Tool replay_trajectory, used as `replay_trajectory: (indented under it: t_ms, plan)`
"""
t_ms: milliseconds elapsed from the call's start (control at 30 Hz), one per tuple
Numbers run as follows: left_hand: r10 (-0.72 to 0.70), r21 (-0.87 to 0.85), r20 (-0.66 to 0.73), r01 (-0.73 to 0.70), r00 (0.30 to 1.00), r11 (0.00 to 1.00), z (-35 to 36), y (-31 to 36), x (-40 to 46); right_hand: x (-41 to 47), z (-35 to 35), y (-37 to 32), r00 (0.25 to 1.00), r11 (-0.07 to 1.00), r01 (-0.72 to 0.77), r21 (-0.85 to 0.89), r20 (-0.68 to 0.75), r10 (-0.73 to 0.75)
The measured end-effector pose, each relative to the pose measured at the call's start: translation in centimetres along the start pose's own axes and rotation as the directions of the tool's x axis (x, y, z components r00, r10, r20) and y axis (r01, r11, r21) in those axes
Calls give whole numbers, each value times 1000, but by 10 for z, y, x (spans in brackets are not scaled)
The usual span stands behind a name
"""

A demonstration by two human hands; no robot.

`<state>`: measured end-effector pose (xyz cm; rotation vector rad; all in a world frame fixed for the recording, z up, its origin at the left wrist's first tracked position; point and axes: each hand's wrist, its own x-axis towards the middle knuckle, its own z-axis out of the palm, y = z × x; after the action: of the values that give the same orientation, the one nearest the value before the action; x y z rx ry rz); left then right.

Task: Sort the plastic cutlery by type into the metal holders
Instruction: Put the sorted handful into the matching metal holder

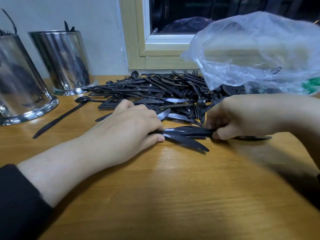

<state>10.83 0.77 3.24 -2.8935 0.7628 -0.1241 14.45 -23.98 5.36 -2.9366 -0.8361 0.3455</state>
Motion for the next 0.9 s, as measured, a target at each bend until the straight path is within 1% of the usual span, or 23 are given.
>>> replay_trajectory:
  t_ms: [67, 133, 200, 267, 333, 467, 533, 667, 733, 800, 900]
  plan:
    - [-19, -68, -123, 11, 992, 998, 6, -4, -6, 0, -1, 1, 998, 1000, 20, -14, -66, -21]
    - [-1, -151, -269, -42, 963, 988, 16, -12, -12, -2, -4, 2, 992, 999, 31, -31, -123, -35]
    - [-16, -193, -329, -50, 944, 980, 22, -18, -14, -2, -5, 2, 986, 999, 46, -23, -159, -49]
    - [-46, -222, -381, -43, 923, 974, 24, -22, -14, -2, -6, 0, 979, 997, 75, 20, -192, -70]
    - [-99, -279, -421, -25, 902, 960, 20, -20, -15, -2, -6, -3, 970, 992, 106, 66, -225, -89]
    - [-192, -391, -378, 32, 905, 920, 17, -19, -18, -2, -6, -9, 942, 979, 165, 121, -315, -120]
    - [-222, -463, -363, 31, 905, 886, 17, -19, -18, -1, -4, -14, 928, 973, 183, 138, -352, -125]
    - [-298, -640, -316, 30, 901, 767, 16, -20, -17, 1, 0, -20, 897, 951, 236, 200, -421, -134]
    - [-338, -675, -328, 32, 882, 737, 14, -21, -17, 2, 1, -22, 876, 934, 258, 248, -467, -118]
    - [-339, -693, -320, 25, 885, 721, 13, -22, -18, 3, 3, -23, 860, 918, 270, 290, -502, -95]
    - [-292, -721, -248, 26, 924, 693, 10, -21, -20, 4, 5, -28, 848, 904, 282, 320, -523, -79]
